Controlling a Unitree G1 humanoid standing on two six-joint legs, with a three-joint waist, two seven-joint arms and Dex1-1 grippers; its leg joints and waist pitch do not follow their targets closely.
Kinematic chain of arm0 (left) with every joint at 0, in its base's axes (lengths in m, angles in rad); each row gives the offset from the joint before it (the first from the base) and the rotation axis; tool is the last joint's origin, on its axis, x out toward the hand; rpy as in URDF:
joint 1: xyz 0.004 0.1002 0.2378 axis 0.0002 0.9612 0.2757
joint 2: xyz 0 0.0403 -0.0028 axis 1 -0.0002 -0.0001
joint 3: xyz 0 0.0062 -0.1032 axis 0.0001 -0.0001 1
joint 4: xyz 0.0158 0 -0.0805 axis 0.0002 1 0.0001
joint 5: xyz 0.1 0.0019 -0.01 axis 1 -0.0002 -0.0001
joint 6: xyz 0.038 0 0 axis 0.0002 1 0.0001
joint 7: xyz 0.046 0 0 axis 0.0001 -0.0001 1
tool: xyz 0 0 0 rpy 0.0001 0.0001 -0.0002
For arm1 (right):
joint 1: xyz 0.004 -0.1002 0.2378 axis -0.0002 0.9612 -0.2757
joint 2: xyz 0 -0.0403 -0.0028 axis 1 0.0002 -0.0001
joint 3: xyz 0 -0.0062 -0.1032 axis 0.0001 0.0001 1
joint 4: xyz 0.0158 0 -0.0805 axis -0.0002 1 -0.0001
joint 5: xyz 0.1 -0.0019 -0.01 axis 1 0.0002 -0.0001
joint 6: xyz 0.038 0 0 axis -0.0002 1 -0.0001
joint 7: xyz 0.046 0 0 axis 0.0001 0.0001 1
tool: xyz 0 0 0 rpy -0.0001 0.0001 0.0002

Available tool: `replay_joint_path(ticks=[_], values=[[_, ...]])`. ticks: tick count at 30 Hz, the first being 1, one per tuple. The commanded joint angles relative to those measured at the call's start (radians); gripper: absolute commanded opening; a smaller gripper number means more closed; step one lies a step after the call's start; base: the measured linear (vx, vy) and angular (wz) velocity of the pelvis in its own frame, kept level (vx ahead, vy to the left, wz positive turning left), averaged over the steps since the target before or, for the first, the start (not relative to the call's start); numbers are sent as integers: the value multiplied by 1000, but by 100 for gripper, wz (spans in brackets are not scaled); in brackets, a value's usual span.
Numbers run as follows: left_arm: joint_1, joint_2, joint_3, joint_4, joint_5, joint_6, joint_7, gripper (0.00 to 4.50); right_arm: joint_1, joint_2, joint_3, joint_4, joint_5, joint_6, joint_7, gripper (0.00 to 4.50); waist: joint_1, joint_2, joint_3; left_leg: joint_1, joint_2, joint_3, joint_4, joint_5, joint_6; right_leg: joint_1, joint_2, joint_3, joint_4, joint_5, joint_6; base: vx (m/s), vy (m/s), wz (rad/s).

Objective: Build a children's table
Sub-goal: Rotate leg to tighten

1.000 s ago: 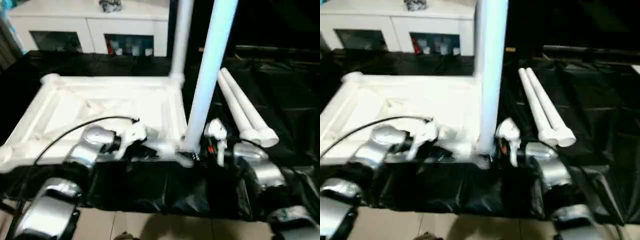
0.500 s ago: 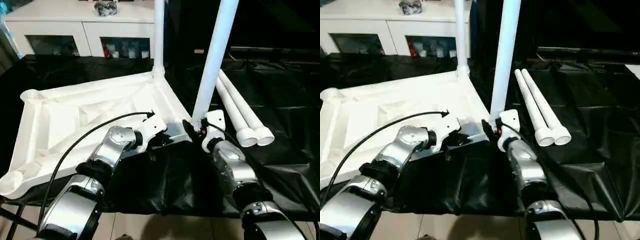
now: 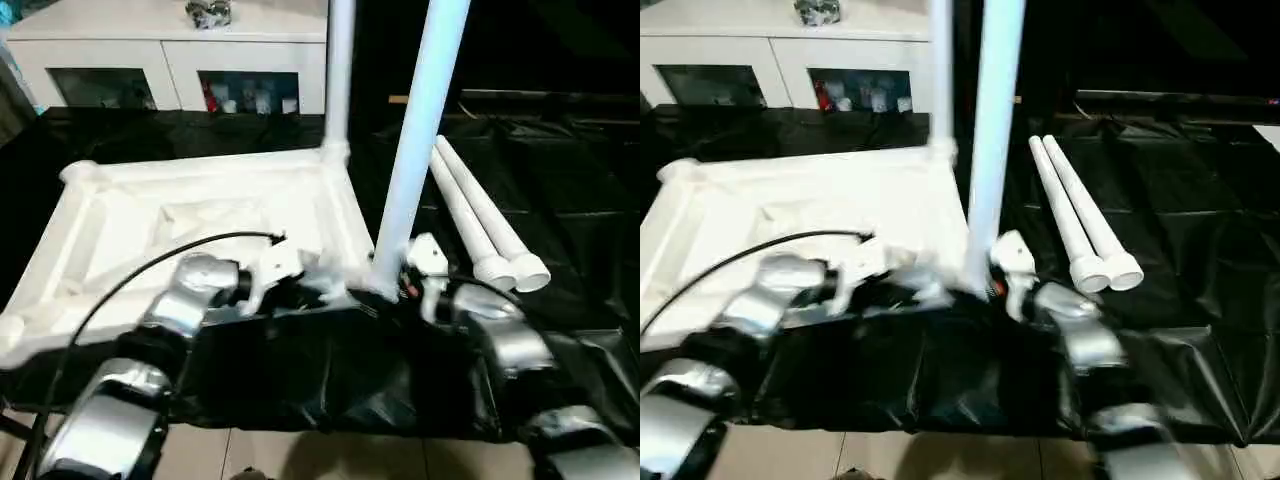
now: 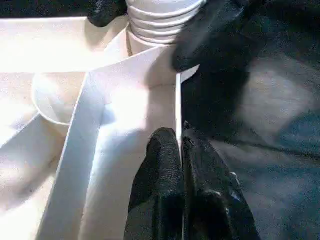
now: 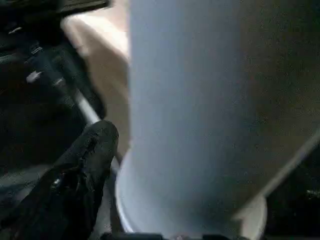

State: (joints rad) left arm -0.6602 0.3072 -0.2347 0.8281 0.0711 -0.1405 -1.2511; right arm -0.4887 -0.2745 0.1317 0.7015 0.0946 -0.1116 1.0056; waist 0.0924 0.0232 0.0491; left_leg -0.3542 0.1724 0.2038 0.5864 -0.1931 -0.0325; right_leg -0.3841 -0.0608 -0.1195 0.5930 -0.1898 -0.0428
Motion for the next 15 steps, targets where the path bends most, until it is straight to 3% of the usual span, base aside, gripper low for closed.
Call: replay_joint_path(ticks=[1,2,6,7,15], values=[[12,-5,-14,-14,-37,-30,-70,0,14,-12,41,-43,24,29,110,394,8,-12,-56,5,80,-38,-63,-183,93,45,-122,78,-90,-347,-129,0,0,0],[12,-2,-14,-14,-39,-31,-75,0,15,-16,44,-46,27,32,124,369,8,-13,-55,4,80,-39,-64,-182,93,44,-121,77,-91,-351,-129,0,0,0],[16,21,-10,-29,-64,-17,-138,0,21,-50,61,-85,56,90,230,356,10,-14,-57,5,82,-39,-64,-173,92,45,-119,77,-86,-322,-141,0,0,0],[17,30,-12,-37,-67,-8,-160,0,22,-58,68,-98,68,119,263,327,12,-14,-57,5,82,-39,-64,-168,95,45,-119,77,-84,-316,-144,0,0,0],[10,39,-12,-19,-60,-16,-183,0,27,-66,78,-114,69,132,295,276,21,-13,-58,7,82,-39,-64,-160,81,43,-120,76,-84,-317,-142,0,0,0]])
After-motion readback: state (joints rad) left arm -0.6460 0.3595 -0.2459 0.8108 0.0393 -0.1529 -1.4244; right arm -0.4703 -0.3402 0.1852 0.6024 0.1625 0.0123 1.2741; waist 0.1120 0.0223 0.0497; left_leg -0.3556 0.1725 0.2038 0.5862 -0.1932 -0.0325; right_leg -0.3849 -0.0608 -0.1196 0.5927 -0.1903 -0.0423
